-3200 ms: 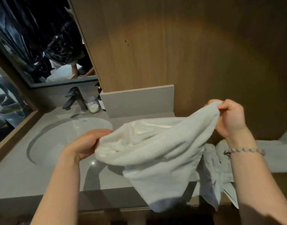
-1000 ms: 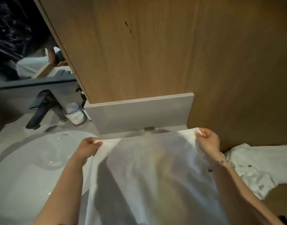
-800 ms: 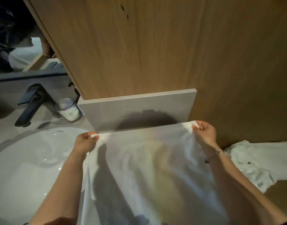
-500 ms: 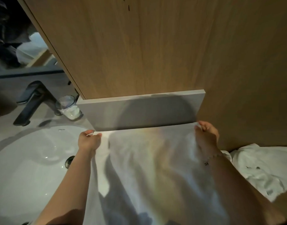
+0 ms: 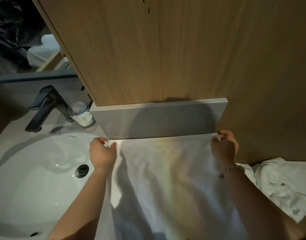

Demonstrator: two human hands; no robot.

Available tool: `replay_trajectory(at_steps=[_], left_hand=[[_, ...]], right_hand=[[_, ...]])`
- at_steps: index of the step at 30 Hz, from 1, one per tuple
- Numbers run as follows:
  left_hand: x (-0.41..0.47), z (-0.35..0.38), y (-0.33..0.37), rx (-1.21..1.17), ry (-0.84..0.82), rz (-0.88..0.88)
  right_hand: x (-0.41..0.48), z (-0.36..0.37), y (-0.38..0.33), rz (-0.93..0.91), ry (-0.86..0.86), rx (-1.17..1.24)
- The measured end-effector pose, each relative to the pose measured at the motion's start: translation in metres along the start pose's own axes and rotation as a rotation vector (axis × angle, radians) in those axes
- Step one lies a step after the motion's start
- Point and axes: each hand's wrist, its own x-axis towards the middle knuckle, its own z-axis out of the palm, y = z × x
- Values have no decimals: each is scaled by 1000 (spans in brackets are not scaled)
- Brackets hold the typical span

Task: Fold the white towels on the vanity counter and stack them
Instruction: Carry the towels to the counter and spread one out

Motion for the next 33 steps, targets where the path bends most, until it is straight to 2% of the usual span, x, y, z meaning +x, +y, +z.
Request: replay_trajectory(at_steps=[2,4,5,7,10,12,24,28,30,33], left_hand=[[-13,-1,5,165,25,109],[-36,1,11,267,-11,278],[-49,5,11,296,-44,389],[-75,14,12,378,-182,534],[-93,23,9,551,-483,460],[-93,26,6,608,-537,441],[-89,19,5,632,-472,468],[-92,15,6,566,-440,436],[-88,20,7,574,-401,499],[-89,28,-1,613,-468,642]], right_hand=[[-8,-6,-9,-60,54,-141],[-29,-11,-18,-260,74,-248],[-46,-9,-20,-397,57,-291],[-83,-4,-23,-594,-109,-429],[-111,0,-24,-573,-535,-674],[-107,1,-13,-551,-659,-701],[-89,-19,-33,-563,-732,-790],[-105,-11,-32,-569,-641,-720],[-119,1,-40,-666,-611,-628],[-126,15,-43,-774,-733,-605]])
